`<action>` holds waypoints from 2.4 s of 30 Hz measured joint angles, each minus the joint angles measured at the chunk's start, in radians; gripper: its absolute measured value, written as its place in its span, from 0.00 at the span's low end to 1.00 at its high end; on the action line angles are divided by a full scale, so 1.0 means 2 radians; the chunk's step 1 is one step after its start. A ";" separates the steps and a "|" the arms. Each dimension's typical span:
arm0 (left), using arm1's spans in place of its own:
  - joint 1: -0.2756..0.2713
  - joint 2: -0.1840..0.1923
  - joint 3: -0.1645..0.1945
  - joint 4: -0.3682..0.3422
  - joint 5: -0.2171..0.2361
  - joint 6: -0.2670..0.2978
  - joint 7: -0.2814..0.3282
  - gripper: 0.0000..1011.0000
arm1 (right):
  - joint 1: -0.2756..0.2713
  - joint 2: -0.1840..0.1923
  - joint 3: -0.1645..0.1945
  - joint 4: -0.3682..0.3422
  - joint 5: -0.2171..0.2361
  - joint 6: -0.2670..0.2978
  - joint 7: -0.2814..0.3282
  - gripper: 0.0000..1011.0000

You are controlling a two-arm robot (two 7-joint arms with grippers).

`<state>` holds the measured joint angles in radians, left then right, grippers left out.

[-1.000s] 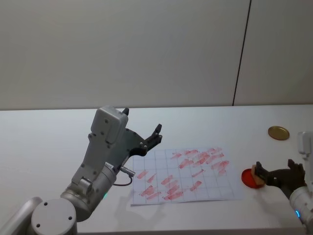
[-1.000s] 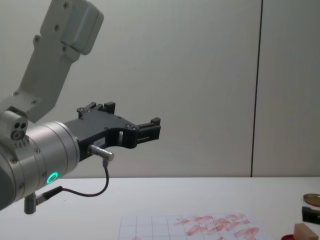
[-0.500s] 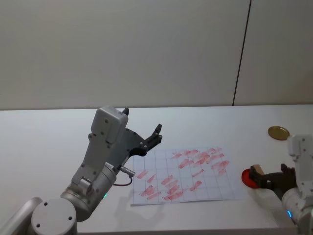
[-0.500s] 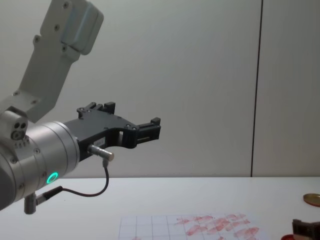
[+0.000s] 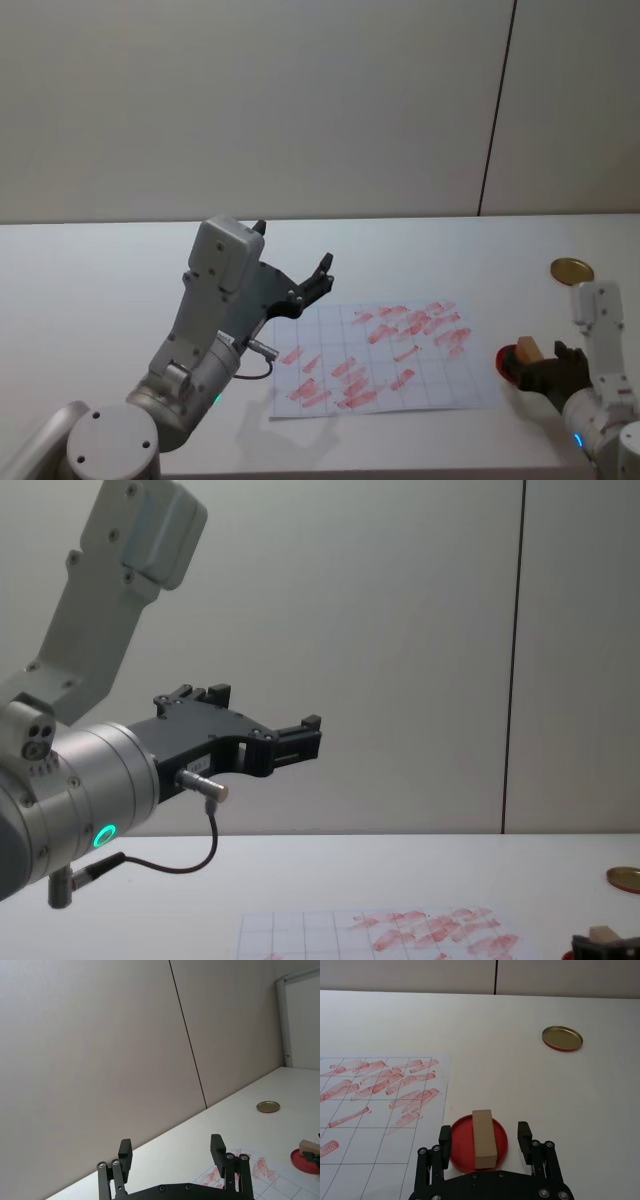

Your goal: Use the one hand to pick up the stamp and affix it onto the A4 paper.

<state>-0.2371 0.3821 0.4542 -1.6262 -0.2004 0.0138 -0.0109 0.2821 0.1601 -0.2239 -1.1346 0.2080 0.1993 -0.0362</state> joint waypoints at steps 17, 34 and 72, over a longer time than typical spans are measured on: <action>0.000 0.000 0.000 0.000 0.000 0.000 0.000 0.98 | 0.010 -0.006 -0.003 0.020 -0.014 -0.002 0.004 0.30; 0.000 0.000 0.000 0.000 0.000 0.000 0.000 0.98 | 0.019 -0.012 0.002 0.031 -0.008 0.029 -0.014 0.22; 0.000 0.000 0.000 0.000 0.000 0.000 0.000 0.98 | 0.009 -0.019 -0.004 -0.079 -0.014 0.041 -0.014 0.22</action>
<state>-0.2371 0.3821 0.4542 -1.6262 -0.2004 0.0139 -0.0109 0.2994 0.1212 -0.2312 -1.2929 0.1799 0.2818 -0.0636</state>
